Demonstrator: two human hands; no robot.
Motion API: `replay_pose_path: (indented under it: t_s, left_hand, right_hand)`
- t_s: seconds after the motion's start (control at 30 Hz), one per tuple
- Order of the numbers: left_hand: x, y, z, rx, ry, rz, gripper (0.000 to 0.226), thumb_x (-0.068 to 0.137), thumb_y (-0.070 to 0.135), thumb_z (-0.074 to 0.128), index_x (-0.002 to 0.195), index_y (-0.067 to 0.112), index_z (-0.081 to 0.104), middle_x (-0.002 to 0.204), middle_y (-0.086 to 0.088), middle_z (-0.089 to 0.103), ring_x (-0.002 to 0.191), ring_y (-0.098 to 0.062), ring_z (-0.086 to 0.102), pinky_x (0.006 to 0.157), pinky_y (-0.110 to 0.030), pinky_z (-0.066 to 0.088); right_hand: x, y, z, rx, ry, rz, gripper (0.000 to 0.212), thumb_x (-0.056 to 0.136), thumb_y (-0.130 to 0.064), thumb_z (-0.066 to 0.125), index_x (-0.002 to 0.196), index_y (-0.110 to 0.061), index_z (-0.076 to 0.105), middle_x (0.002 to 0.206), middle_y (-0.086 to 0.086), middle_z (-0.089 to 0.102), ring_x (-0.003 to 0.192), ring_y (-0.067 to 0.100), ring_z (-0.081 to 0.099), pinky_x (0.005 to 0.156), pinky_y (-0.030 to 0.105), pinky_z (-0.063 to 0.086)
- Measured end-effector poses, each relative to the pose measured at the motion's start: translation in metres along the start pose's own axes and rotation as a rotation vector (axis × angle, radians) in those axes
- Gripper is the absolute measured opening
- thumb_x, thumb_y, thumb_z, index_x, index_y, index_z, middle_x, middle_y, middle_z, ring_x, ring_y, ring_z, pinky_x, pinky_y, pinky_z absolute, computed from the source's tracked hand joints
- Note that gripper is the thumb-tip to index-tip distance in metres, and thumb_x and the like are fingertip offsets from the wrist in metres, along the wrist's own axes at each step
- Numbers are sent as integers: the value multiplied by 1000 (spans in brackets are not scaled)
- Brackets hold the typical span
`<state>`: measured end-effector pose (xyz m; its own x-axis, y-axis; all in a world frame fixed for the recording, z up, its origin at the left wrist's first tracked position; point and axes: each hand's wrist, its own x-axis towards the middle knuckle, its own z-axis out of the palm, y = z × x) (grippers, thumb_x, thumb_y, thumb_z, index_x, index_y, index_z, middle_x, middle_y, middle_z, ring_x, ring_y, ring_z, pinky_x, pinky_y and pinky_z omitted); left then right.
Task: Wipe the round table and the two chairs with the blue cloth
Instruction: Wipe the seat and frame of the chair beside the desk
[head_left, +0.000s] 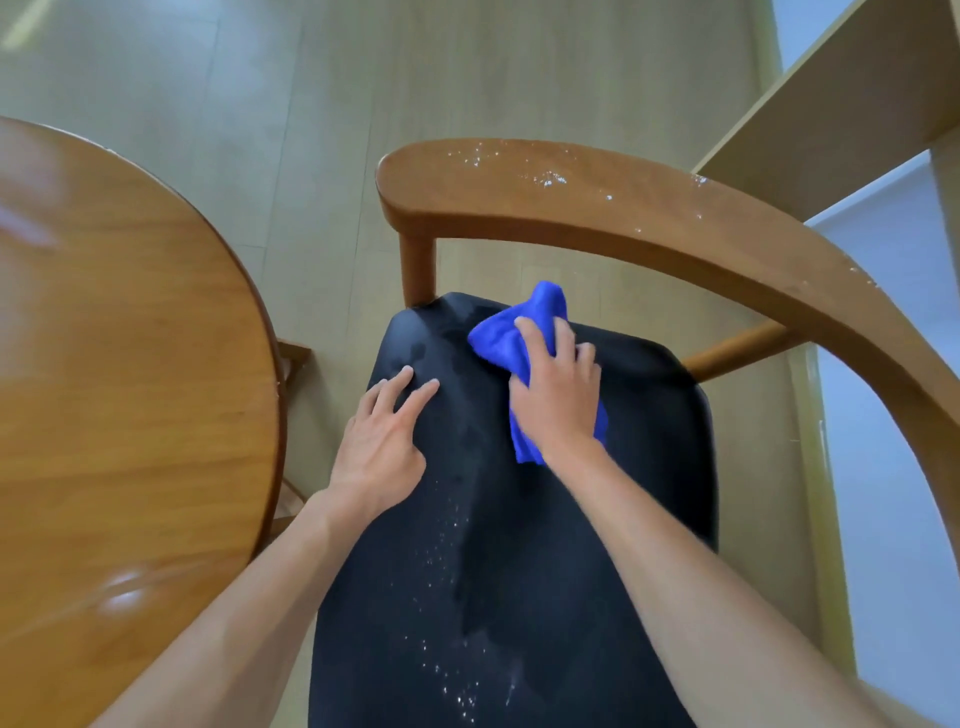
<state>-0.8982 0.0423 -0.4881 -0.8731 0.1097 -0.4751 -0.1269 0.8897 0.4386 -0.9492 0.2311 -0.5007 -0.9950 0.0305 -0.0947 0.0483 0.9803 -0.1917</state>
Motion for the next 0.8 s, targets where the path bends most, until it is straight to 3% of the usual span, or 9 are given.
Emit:
replay_pose_path:
  t_s: [0.13, 0.27, 0.37, 0.5, 0.63, 0.7, 0.8]
  left_hand:
    - [-11, 10, -2, -243, 92, -48, 69, 91, 0, 43, 151, 29, 24, 159, 4, 17, 147, -17, 9, 118, -33, 15]
    - [-34, 30, 6, -121, 203, 16, 53, 95, 29, 44, 147, 28, 34, 158, 0, 23, 147, -21, 11, 118, -42, 18]
    - [-60, 52, 18, 68, 226, 112, 61, 85, 51, 44, 138, 23, 51, 152, -11, 36, 143, -35, 26, 110, -58, 28]
    - [-99, 84, 68, 240, 88, 88, 76, 63, 67, 61, 126, 24, 62, 148, -20, 40, 139, -49, 26, 97, -72, 33]
    - [-95, 94, 89, 318, 14, -33, 61, 49, 58, 76, 94, 17, 68, 141, -23, 47, 134, -55, 30, 89, -74, 36]
    - [-84, 87, 84, 325, 35, 23, 50, 47, 51, 77, 81, 16, 65, 133, -20, 55, 131, -54, 37, 90, -71, 38]
    - [-60, 71, 64, 325, 87, 153, 47, 46, 43, 77, 80, 14, 64, 127, -18, 59, 127, -51, 44, 91, -66, 41]
  right_hand:
    - [-116, -30, 1, 109, -142, -227, 62, 65, -19, 69, 126, -27, 60, 138, 15, 51, 82, 32, 56, 70, 36, 49]
    - [-159, -20, -6, 205, -275, -318, 68, 79, -51, 53, 142, -31, 37, 151, 10, 36, 113, 29, 49, 92, 37, 45]
    - [-128, 33, -20, 258, -177, -190, 58, 89, -40, 42, 144, -23, 40, 155, 6, 28, 136, 30, 34, 108, 44, 33]
    - [-83, 80, -19, 114, -109, -5, 54, 92, -36, 38, 140, -14, 47, 153, 12, 32, 140, 33, 29, 111, 48, 28]
    - [-72, 73, 5, 43, -166, -85, 53, 91, -37, 41, 141, -20, 45, 154, 13, 30, 143, 33, 24, 113, 52, 23]
    - [-76, 74, 13, 13, -154, -81, 53, 92, -37, 40, 143, -22, 43, 156, 12, 27, 144, 32, 21, 114, 52, 21]
    - [-80, 84, 19, -16, -138, -125, 54, 95, -41, 32, 147, -26, 35, 158, 8, 21, 146, 28, 15, 116, 49, 17]
